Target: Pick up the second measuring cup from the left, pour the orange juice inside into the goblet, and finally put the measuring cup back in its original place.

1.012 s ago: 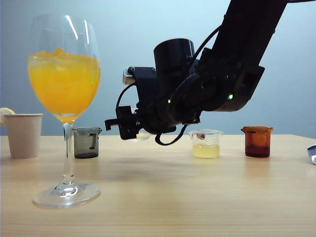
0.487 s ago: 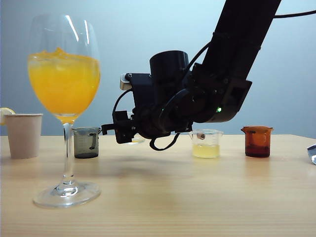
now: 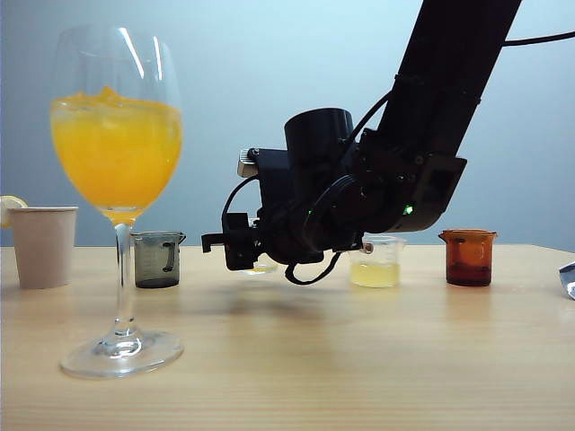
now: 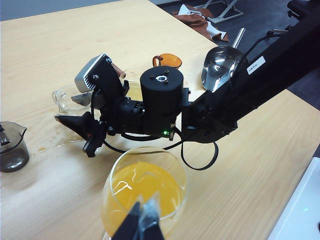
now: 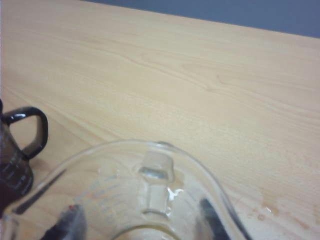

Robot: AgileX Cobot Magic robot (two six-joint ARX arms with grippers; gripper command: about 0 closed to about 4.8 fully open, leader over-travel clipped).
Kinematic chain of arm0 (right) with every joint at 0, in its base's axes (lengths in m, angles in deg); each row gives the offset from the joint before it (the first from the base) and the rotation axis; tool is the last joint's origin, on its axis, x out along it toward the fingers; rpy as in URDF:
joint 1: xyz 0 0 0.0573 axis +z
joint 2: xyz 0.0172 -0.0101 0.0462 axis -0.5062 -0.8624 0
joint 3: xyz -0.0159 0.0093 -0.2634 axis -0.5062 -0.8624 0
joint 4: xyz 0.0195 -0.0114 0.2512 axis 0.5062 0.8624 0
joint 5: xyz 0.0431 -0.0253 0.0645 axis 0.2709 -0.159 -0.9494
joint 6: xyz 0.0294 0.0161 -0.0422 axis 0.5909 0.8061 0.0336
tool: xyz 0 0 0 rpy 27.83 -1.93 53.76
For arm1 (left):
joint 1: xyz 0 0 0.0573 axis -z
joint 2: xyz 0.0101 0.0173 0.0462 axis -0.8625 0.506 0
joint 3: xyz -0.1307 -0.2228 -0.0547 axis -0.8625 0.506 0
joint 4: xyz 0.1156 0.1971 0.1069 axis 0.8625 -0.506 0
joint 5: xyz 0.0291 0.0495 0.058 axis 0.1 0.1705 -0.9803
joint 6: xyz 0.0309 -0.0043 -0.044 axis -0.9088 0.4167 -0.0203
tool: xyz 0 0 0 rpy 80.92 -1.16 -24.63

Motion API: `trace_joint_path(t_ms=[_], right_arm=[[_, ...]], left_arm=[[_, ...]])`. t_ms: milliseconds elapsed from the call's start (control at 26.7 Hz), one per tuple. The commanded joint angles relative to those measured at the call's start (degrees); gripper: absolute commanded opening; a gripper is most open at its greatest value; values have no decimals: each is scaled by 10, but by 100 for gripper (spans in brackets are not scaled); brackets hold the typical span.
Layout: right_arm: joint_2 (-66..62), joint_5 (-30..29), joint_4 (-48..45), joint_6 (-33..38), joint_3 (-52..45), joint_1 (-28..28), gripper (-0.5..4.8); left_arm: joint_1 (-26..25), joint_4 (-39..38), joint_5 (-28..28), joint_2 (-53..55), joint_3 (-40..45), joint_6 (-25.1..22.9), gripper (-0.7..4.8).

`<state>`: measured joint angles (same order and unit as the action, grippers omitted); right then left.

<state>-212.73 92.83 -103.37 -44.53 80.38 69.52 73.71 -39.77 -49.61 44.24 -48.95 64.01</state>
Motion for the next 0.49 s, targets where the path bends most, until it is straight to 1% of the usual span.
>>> trace_joint_path(t_ms=[37,75,112,375,412,450,487], right_arm=[[2,-1,-2,2,3,1,12],[0,-1,-3,2,3,1,37],[-2,-1,-2,3,5,1,50],[-15,-1,-1,3,15,2,55],[-15,-1,-1,3,15,2,79],[-15,-1,0,3,15,2,122],[-15,-1,3,3,15,3,246]], left_arm=[[0,6,5,-1,-2,0,-5],[0,6,5,-1,-2,0,-5],[0,6,5,-1,-2,0,-5],[0,6,5,-1,-2,0,-5],[0,6,5,-1,-2,0,-5],[0,6,5,-1,-2,0,-5],[0,6,5,-1,-2,0,-5]])
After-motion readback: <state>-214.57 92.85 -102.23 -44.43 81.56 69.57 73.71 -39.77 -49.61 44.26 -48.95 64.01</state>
